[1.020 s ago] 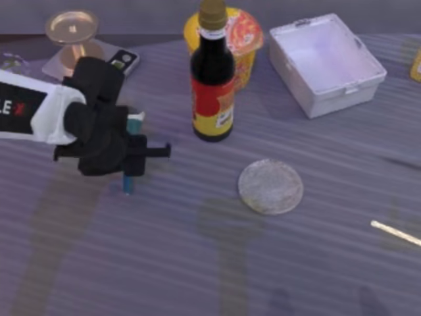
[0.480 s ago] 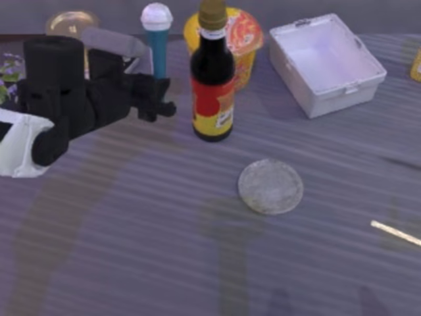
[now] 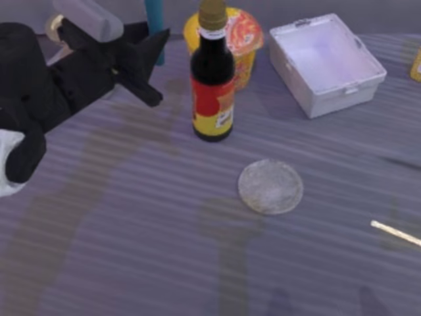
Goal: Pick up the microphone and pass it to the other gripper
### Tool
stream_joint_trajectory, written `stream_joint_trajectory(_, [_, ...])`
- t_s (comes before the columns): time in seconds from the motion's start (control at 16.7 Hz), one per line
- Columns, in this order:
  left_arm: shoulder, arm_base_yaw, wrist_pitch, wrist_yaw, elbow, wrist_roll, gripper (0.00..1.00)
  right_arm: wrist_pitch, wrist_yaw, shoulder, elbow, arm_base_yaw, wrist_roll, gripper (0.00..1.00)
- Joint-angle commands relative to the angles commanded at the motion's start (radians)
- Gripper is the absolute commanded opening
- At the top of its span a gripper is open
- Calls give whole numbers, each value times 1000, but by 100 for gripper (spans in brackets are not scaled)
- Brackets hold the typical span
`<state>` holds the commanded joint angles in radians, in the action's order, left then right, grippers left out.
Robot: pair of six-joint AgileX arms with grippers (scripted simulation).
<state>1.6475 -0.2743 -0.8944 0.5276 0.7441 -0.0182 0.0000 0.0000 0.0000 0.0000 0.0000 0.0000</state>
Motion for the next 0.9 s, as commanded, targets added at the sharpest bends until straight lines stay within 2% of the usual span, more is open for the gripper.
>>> stream_joint_trajectory(0.3, [3,-8,1,-5,4,0,0,0,0,0,0,0,0,100])
stream_joint_trajectory(0.42, [-3,-43,-8,-41,2,0,0,0,0,0,0,0,0,100])
stream_joint_trajectory(0.9, [-66,-324,-70,-342,-27,15,0,0,0,0,0,0,0,100])
